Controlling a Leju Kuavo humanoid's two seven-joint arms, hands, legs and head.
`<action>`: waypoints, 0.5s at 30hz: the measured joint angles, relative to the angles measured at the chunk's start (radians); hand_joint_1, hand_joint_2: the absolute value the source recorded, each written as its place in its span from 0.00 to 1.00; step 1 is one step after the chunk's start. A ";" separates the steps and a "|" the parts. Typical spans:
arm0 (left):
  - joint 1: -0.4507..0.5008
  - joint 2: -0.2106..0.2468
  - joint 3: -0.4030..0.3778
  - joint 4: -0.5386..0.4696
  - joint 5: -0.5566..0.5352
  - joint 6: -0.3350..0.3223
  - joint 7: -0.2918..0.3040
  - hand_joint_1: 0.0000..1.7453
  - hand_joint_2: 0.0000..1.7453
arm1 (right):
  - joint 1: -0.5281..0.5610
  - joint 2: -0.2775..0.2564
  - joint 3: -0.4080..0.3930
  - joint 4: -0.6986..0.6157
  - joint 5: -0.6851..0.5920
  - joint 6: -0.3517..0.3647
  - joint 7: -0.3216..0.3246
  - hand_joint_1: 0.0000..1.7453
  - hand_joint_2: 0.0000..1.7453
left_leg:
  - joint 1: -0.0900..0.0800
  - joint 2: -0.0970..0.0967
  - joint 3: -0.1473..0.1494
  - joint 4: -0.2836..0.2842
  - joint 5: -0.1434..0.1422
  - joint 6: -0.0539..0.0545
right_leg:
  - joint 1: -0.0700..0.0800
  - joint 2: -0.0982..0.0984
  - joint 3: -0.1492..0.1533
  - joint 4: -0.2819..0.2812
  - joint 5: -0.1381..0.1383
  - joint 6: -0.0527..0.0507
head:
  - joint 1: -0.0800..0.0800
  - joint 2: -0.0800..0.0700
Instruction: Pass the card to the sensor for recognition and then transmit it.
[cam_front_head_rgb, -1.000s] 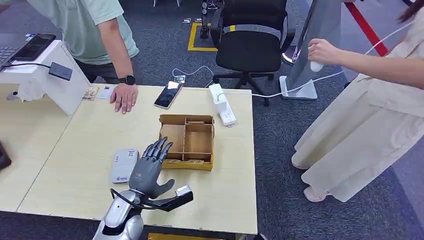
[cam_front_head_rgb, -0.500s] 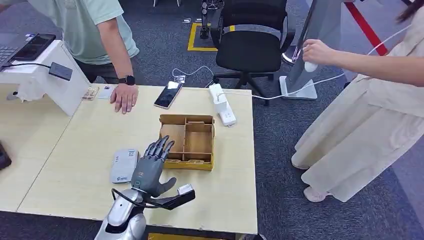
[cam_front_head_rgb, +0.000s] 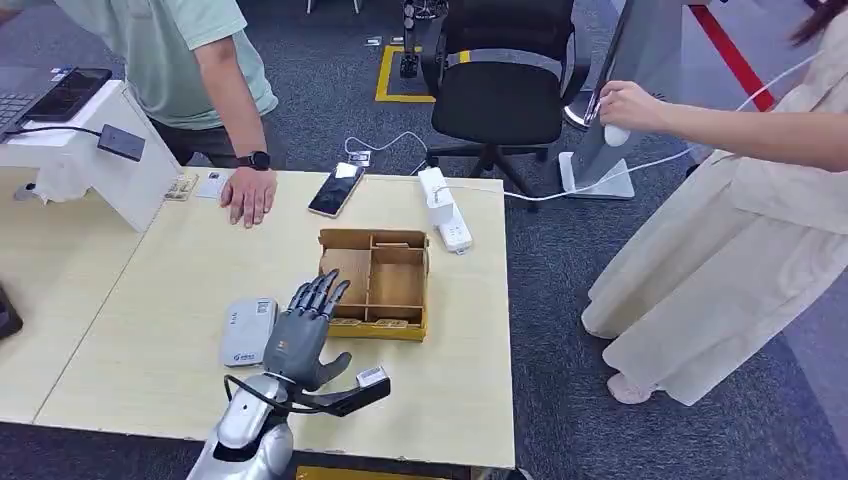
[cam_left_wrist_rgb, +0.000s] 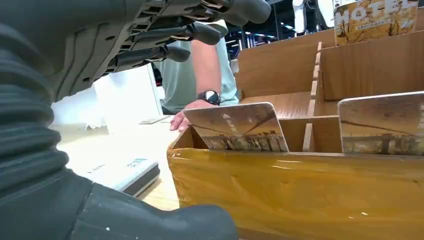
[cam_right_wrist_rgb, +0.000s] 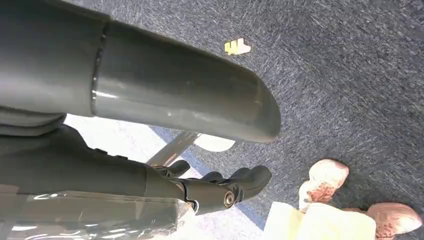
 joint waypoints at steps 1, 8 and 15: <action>-0.001 0.001 0.000 0.001 0.000 0.000 0.000 0.00 1.00 | 0.000 0.000 0.000 0.000 0.000 0.000 0.000 0.00 0.00 | 0.000 0.000 0.000 0.000 0.000 0.000 | 0.000 0.000 0.000 0.000 0.000 0.000 | 0.000 0.000; -0.007 0.005 0.000 0.019 -0.006 0.000 0.000 0.00 1.00 | 0.000 0.000 0.000 0.001 0.000 0.000 -0.001 0.00 0.00 | 0.000 0.000 0.000 0.000 0.000 0.000 | 0.000 0.000 0.000 0.000 0.000 0.000 | 0.000 0.000; -0.008 0.005 0.000 0.023 -0.014 0.005 0.003 0.00 1.00 | 0.000 0.000 0.000 0.001 0.000 0.000 0.000 0.00 0.00 | 0.000 0.000 0.000 0.000 0.000 0.000 | 0.000 0.000 0.000 0.000 0.000 0.000 | 0.000 0.000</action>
